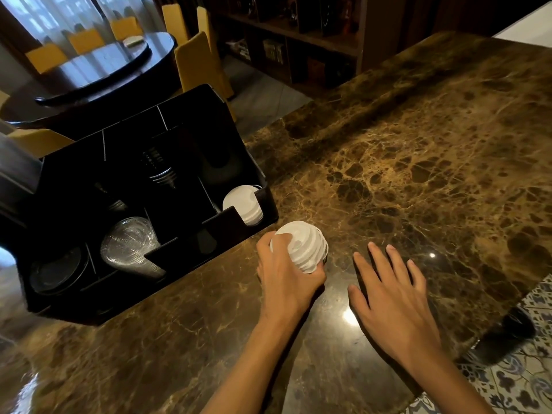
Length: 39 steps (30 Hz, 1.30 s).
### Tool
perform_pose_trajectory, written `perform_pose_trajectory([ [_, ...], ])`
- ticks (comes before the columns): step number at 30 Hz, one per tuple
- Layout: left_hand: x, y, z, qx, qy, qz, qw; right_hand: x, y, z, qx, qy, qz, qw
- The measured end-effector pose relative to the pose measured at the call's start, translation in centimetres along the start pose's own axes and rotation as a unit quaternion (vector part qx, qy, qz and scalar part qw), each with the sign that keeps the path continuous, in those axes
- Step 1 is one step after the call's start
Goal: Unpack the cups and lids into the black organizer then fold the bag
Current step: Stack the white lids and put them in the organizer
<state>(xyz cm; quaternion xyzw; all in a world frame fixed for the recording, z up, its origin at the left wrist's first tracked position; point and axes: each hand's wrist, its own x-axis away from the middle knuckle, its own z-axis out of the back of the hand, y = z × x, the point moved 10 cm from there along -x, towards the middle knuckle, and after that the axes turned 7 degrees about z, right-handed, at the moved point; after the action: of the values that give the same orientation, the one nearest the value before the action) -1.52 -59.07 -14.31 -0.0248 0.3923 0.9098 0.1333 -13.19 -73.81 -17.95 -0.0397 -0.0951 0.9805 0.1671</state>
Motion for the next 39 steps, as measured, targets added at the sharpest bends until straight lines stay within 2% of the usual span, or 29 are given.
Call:
perform_pose_trajectory([
  [3, 0.6, -1.8, 2.1, 0.12, -0.01, 0.111, 0.986, 0.0, 0.1, -0.2, 0.003, -0.001, 0.002, 1.0],
  [5, 1.4, -3.0, 2.9, 0.232, -0.039, 0.191, 0.953, 0.0, 0.0, -0.2, 0.0, -0.008, 0.003, 1.0],
  [7, 2.4, -4.0, 3.2, 0.329, -0.068, 0.258, 0.906, 0.0, 0.1, -0.2, -0.001, -0.021, -0.002, 1.0],
  [9, 3.4, -4.5, 3.5, 0.382, -0.082, 0.299, 0.87, -0.3, 0.0, -0.1, -0.029, -0.028, -0.014, 0.999],
  [10, 3.8, -4.7, 3.9, 0.392, -0.081, 0.307, 0.864, -0.4, -0.2, 0.2, -0.083, -0.018, -0.012, 0.996],
  [11, 4.2, -4.8, 4.3, 0.397, -0.077, 0.309, 0.861, -0.4, -0.9, 0.8, -0.18, -0.002, -0.005, 0.984],
  [13, 4.7, -4.8, 4.6, 0.423, -0.077, 0.307, 0.849, -0.7, -3.7, 2.6, -0.415, 0.021, 0.054, 0.908],
  [14, 4.9, -4.6, 4.6, 0.438, -0.085, 0.306, 0.841, -0.6, -6.0, 3.6, -0.474, 0.016, 0.111, 0.873],
  [16, 5.4, -4.1, 4.7, 0.457, -0.098, 0.299, 0.832, -0.2, -10.5, 4.8, -0.484, -0.002, 0.214, 0.848],
  [18, 5.6, -3.7, 5.7, 0.434, -0.09, 0.286, 0.85, -0.3, -13.2, 5.1, -0.485, -0.012, 0.252, 0.837],
  [21, 5.4, -3.1, 8.3, 0.343, -0.087, 0.232, 0.906, -0.7, -14.4, 5.7, -0.517, 0.008, 0.251, 0.818],
  [23, 5.6, -2.9, 9.3, 0.31, -0.112, 0.196, 0.924, -0.7, -14.4, 6.2, -0.543, 0.018, 0.252, 0.801],
  [25, 5.9, -2.6, 9.7, 0.309, -0.154, 0.167, 0.923, -0.8, -14.5, 6.4, -0.607, -0.001, 0.239, 0.758],
  [28, 6.4, -2.3, 10.1, 0.35, -0.233, 0.142, 0.896, -0.8, -14.4, 6.6, -0.686, -0.042, 0.2, 0.698],
  [30, 6.3, -2.3, 11.0, 0.348, -0.247, 0.128, 0.895, -0.7, -14.4, 6.9, -0.694, -0.057, 0.185, 0.694],
  [34, 5.7, -2.1, 12.3, 0.371, -0.214, 0.099, 0.898, -0.1, -15.1, 7.3, -0.69, -0.072, 0.182, 0.696],
  [39, 6.0, -1.0, 13.0, 0.372, -0.208, 0.063, 0.902, 0.1, -15.8, 7.7, -0.69, -0.092, 0.199, 0.69],
])
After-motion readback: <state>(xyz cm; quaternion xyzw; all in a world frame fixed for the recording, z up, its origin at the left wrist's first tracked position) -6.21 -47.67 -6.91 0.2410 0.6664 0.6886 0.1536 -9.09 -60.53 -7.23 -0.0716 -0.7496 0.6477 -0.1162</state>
